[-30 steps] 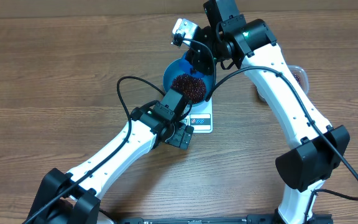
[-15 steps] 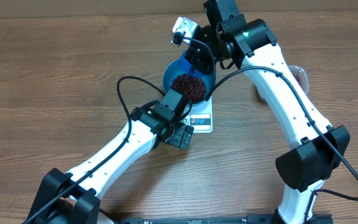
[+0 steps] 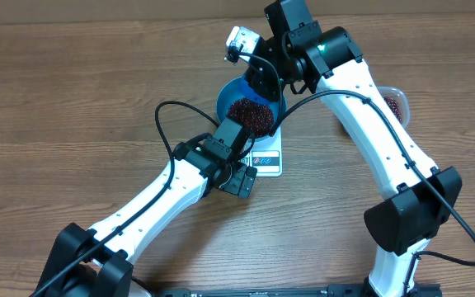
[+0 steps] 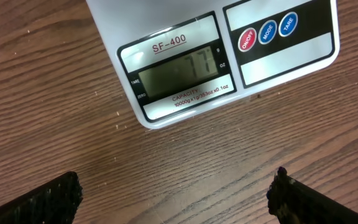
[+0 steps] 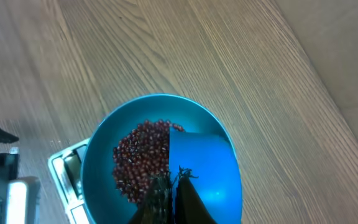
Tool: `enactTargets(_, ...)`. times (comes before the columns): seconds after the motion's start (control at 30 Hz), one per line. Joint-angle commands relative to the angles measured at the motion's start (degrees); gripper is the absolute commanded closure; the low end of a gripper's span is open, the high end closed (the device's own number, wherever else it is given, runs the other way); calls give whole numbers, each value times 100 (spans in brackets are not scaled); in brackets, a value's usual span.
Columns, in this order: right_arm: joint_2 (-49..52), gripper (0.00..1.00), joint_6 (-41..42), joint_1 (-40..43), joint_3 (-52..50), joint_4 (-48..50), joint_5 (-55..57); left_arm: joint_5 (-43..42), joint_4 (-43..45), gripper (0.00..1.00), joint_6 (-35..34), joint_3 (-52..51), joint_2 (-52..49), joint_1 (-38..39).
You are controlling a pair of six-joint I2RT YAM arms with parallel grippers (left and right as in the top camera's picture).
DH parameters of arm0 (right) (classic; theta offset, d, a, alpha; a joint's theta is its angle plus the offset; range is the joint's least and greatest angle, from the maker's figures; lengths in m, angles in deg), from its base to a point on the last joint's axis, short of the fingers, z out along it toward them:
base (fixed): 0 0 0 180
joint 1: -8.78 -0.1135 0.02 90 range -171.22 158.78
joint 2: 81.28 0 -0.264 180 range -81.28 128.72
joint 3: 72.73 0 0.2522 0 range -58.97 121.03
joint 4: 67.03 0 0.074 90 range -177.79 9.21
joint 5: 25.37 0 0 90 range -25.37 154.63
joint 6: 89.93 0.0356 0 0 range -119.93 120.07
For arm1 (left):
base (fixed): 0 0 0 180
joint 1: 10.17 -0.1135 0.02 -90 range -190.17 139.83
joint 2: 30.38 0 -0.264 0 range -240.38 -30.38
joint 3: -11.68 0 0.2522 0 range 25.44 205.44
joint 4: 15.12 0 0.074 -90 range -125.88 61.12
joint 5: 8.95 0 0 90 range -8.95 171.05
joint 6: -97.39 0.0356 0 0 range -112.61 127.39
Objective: Scoop item into bowl and weigh 150g on scale
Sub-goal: 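Tip the scoop with the right gripper to pour beans into the bowl, then carry the empty scoop back right to the bean tub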
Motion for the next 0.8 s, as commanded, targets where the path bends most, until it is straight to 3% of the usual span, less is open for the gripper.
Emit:
enactTargets(0.0, -190, 96, 118, -33, 149, 52, 332, 59, 17, 0, 114, -26, 42, 39)
enactTargets(0.1, -190, 96, 131, -22, 140, 76, -44, 59, 17, 0, 114, -28, 39, 39)
enactTargets(0.2, -190, 96, 98, -33, 140, 59, 507, 59, 17, 0, 114, -26, 42, 39)
enactTargets(0.4, -190, 96, 168, -26, 140, 63, -28, 59, 17, 0, 114, -26, 42, 39)
enactTargets(0.57, -192, 96, 1716, 146, 140, 544, 107, 59, 15, 1, 114, -26, 39, 39)
enactTargets(0.77, -348, 96, 2966, 656, 142, 992, 114, 59, 15, 1, 114, -28, 39, 39)
